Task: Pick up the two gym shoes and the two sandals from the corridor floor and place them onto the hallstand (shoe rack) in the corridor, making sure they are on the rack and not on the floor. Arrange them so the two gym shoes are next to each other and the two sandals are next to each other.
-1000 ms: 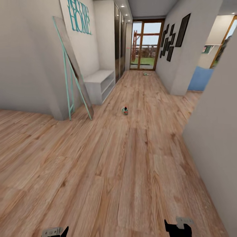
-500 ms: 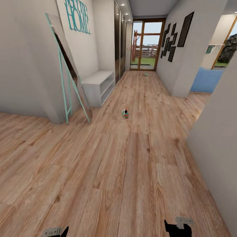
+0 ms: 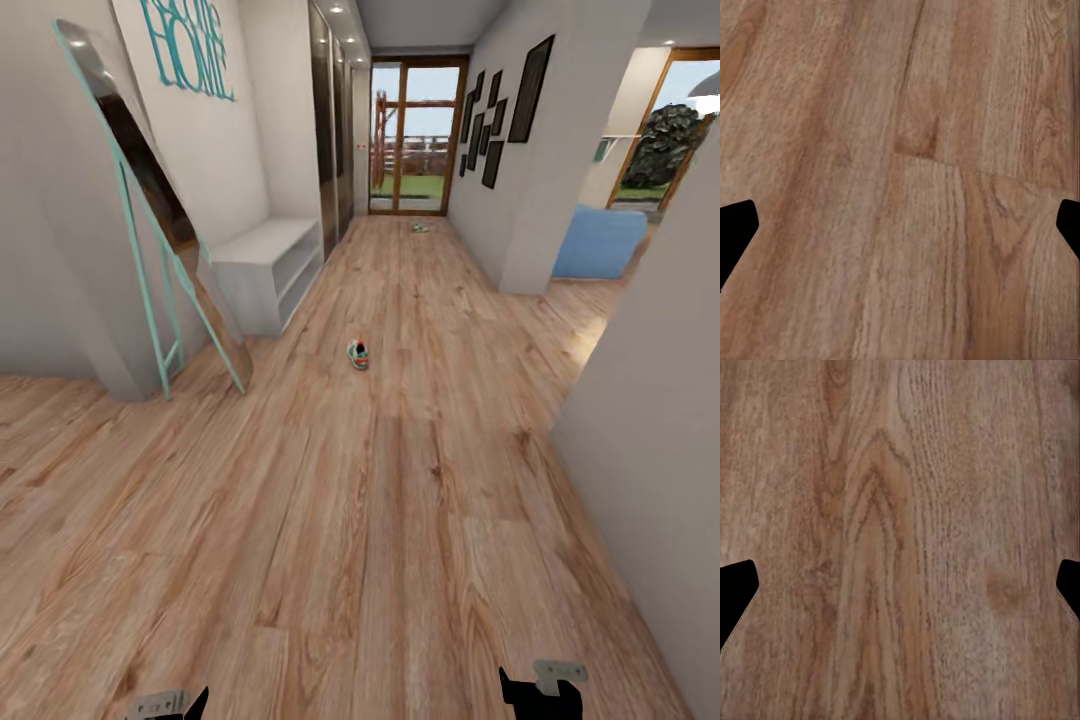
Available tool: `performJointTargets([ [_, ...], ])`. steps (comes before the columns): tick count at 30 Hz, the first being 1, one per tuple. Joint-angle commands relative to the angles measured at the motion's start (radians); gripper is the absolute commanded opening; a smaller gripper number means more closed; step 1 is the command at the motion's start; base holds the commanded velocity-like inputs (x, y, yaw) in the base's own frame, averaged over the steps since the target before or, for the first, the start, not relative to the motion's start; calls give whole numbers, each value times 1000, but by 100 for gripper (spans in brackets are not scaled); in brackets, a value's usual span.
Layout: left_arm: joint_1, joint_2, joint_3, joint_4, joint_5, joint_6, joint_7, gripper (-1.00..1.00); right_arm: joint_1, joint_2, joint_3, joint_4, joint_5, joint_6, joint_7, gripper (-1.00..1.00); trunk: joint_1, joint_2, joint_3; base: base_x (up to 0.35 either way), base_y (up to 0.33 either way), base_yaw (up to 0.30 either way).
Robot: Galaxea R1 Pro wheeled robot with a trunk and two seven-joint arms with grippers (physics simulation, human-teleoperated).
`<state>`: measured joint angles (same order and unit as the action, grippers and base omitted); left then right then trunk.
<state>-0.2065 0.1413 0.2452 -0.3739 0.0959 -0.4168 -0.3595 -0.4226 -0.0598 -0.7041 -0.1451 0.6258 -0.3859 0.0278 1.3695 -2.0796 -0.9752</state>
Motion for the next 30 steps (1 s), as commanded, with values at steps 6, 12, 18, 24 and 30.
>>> performJointTargets([
  [6,-1,0,3,1,10,1,-10,100,-1,0,-8,1,6,-4,3,100,0,0,-1,340,0,-61],
  [12,-1,0,3,1,10,1,-10,100,-1,0,-9,1,6,-4,3,100,0,0,-1,340,0,-8],
  [18,-1,0,3,1,10,1,-10,100,-1,0,-8,1,6,-4,3,100,0,0,-1,340,0,-1],
  [24,-1,0,3,1,10,1,-10,100,-1,0,-8,1,7,-4,3,100,0,0,-1,340,0,0],
  [30,0,0,4,1,10,1,-10,100,-1,0,-8,1,6,-4,3,100,0,0,-1,340,0,0],
])
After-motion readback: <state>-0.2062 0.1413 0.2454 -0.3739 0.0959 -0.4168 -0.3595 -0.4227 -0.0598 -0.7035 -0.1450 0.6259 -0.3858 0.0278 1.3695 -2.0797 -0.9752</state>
